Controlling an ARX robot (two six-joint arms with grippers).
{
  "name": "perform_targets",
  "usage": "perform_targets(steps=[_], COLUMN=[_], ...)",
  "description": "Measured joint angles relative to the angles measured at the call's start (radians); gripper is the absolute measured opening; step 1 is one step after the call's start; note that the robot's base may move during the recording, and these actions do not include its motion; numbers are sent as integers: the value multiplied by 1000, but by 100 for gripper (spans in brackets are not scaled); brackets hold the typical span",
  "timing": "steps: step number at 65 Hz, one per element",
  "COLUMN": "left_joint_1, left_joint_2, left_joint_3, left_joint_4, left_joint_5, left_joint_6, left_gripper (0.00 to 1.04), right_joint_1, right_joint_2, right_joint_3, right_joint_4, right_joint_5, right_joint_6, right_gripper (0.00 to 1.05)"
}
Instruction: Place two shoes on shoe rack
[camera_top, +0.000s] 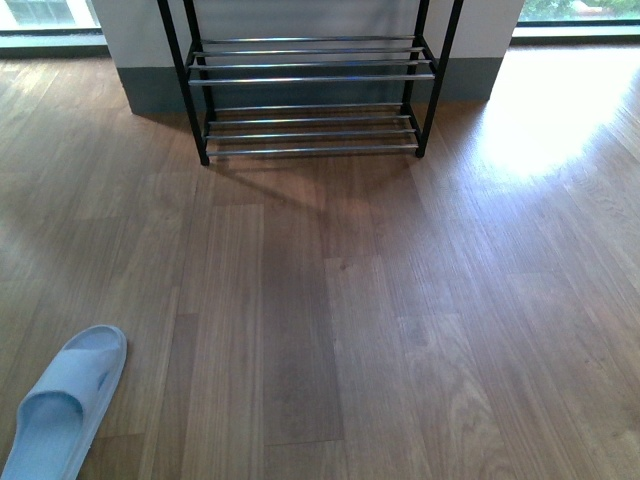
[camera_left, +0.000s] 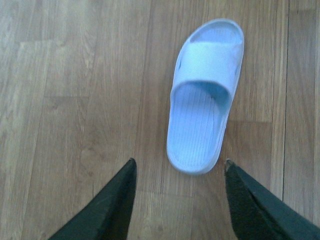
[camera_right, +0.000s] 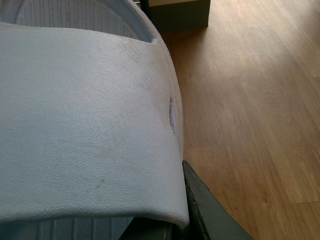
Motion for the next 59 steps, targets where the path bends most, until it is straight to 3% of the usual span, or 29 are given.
perform_targets(steps=[6,18,54,59], left_joint_1=[0,0,0,0], left_joint_2=[0,0,0,0], left_joint_3=[0,0,0,0], left_joint_4=[23,23,23,23], left_joint_5=[0,0,1,0], left_joint_6=[-1,-2,-2,-5], left_gripper=[29,1,1,9], right_joint_1=[0,0,0,0], right_joint_2=[0,0,0,0], right_joint_3=[0,0,0,0], right_joint_4=[0,0,0,0], right_joint_5=[0,0,0,0], right_joint_6=[0,0,0,0], right_gripper=[1,1,1,1])
